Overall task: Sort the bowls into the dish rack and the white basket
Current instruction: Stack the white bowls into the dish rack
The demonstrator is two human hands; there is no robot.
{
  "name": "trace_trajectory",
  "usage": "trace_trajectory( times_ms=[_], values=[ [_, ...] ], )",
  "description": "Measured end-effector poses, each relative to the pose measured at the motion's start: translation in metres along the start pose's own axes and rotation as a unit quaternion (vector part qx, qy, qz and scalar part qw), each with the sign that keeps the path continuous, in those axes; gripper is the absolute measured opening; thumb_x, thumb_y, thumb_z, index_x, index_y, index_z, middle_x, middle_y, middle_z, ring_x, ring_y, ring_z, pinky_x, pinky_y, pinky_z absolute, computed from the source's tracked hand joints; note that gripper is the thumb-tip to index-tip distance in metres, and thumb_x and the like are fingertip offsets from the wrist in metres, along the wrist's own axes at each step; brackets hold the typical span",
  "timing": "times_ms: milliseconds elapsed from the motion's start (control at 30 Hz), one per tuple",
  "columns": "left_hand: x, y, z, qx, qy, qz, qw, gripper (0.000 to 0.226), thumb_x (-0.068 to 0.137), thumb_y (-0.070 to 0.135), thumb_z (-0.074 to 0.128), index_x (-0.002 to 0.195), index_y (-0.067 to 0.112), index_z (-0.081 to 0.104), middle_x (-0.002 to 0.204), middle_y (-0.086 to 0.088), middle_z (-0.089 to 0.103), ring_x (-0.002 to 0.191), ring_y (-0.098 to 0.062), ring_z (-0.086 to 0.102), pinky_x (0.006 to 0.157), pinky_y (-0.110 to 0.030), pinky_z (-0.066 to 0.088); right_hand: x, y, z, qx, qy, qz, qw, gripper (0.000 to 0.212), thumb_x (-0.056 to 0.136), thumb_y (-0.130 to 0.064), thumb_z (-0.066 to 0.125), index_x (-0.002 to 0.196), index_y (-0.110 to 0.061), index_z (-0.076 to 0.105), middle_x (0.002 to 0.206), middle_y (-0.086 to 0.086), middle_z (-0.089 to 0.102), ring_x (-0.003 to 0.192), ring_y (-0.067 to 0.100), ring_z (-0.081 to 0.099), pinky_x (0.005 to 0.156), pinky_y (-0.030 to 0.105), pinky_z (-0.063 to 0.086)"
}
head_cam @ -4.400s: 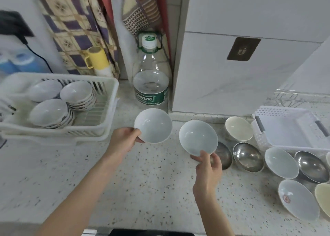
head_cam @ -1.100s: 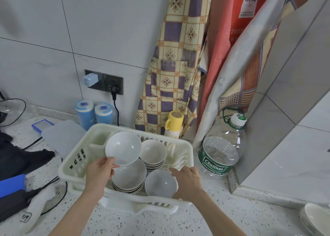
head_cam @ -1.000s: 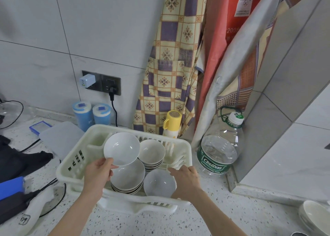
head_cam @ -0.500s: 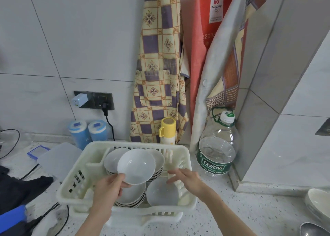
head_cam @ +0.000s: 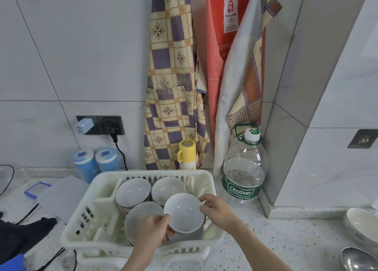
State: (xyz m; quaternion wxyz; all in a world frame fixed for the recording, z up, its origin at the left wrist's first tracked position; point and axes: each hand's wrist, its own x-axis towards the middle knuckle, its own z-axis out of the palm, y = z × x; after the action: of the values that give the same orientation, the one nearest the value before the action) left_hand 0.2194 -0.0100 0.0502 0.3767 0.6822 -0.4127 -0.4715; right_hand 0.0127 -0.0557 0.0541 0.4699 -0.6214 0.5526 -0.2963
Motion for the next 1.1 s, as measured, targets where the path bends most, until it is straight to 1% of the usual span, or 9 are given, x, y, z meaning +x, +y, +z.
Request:
trace_trajectory(
  times_ms=[133,200,300,433,533,600,833,967,1100],
  values=[
    [-0.002,-0.005,0.004,0.020,-0.015,0.022,0.999,0.003,0.095,0.030,0.058,0.095,0.031,0.056,0.063,-0.004,0.075,0.034,-0.009,0.049,0.037,-0.020,0.035,0.004,0.004,0.003,-0.053,0.017,0.015,0.998,0.019,0.086,-0.005,0.048,0.097,-0.008,0.064,0.066,0.010,0.067,0.051,0.013,0.060,0.055,0.024,0.045],
    [-0.003,-0.009,0.006,0.031,-0.012,0.045,0.998,0.011,0.093,0.031,0.062,0.099,0.032,0.053,0.065,0.000,0.076,0.039,-0.008,0.058,0.039,-0.021,0.040,0.005,0.005,0.002,-0.069,0.027,0.017,0.997,0.020,0.086,-0.006,0.048,0.098,-0.003,0.064,0.068,0.010,0.067,0.048,0.010,0.059,0.055,0.022,0.046],
    [-0.007,-0.014,0.007,0.066,-0.007,0.068,0.995,0.021,0.090,0.033,0.066,0.108,0.030,0.055,0.068,0.004,0.076,0.060,-0.007,0.070,0.056,-0.027,0.051,0.007,0.006,0.002,-0.084,0.042,0.022,0.995,0.019,0.085,-0.007,0.049,0.096,-0.002,0.064,0.068,0.009,0.065,0.046,0.010,0.058,0.052,0.023,0.048],
    [-0.011,-0.019,0.007,0.109,-0.015,0.073,0.991,0.019,0.088,0.028,0.067,0.106,0.027,0.062,0.076,-0.003,0.077,0.076,-0.017,0.071,0.072,-0.036,0.057,0.008,0.007,0.006,-0.129,0.057,0.024,0.990,0.017,0.084,-0.010,0.050,0.090,-0.004,0.065,0.062,0.004,0.061,0.041,0.006,0.055,0.046,0.019,0.044],
    [-0.014,-0.025,0.007,0.101,-0.031,0.071,0.992,0.015,0.089,0.021,0.066,0.104,0.020,0.068,0.075,-0.002,0.075,0.051,-0.011,0.062,0.050,-0.024,0.049,0.010,0.009,0.010,-0.188,0.077,0.006,0.979,0.017,0.081,-0.011,0.051,0.085,-0.003,0.066,0.061,0.003,0.058,0.047,0.013,0.057,0.046,0.019,0.040],
    [-0.015,-0.027,0.008,0.095,-0.034,0.070,0.992,0.011,0.089,0.017,0.064,0.098,0.014,0.071,0.065,-0.002,0.070,0.037,-0.010,0.053,0.045,-0.019,0.042,0.012,0.011,0.012,-0.220,0.088,-0.004,0.971,0.017,0.081,-0.013,0.054,0.083,-0.002,0.066,0.067,0.003,0.058,0.060,0.022,0.060,0.052,0.024,0.040],
    [-0.024,-0.024,0.007,0.069,-0.044,-0.004,0.997,0.022,0.092,0.015,0.058,0.078,0.001,0.067,0.038,0.005,0.044,0.030,-0.011,0.041,0.034,-0.015,0.024,0.017,0.018,0.020,-0.334,0.093,-0.032,0.937,0.027,0.081,-0.020,0.049,0.095,-0.009,0.070,0.092,0.006,0.068,0.089,0.021,0.059,0.088,0.021,0.028],
    [-0.028,-0.026,0.009,0.062,-0.050,0.011,0.997,0.018,0.092,0.016,0.058,0.090,0.009,0.074,0.043,0.008,0.051,0.033,-0.011,0.047,0.037,-0.016,0.033,0.019,0.021,0.023,-0.390,0.094,-0.040,0.915,0.031,0.080,-0.022,0.046,0.096,-0.013,0.070,0.091,0.004,0.069,0.088,0.019,0.059,0.090,0.021,0.026],
    [-0.024,-0.025,0.006,0.112,-0.064,0.037,0.991,0.022,0.094,0.021,0.054,0.081,0.012,0.070,0.046,0.008,0.053,0.042,-0.012,0.056,0.050,-0.017,0.042,0.020,0.022,0.026,-0.423,0.095,-0.046,0.900,0.033,0.078,-0.022,0.044,0.095,-0.011,0.070,0.089,0.005,0.069,0.086,0.020,0.059,0.087,0.021,0.025]
  ],
)
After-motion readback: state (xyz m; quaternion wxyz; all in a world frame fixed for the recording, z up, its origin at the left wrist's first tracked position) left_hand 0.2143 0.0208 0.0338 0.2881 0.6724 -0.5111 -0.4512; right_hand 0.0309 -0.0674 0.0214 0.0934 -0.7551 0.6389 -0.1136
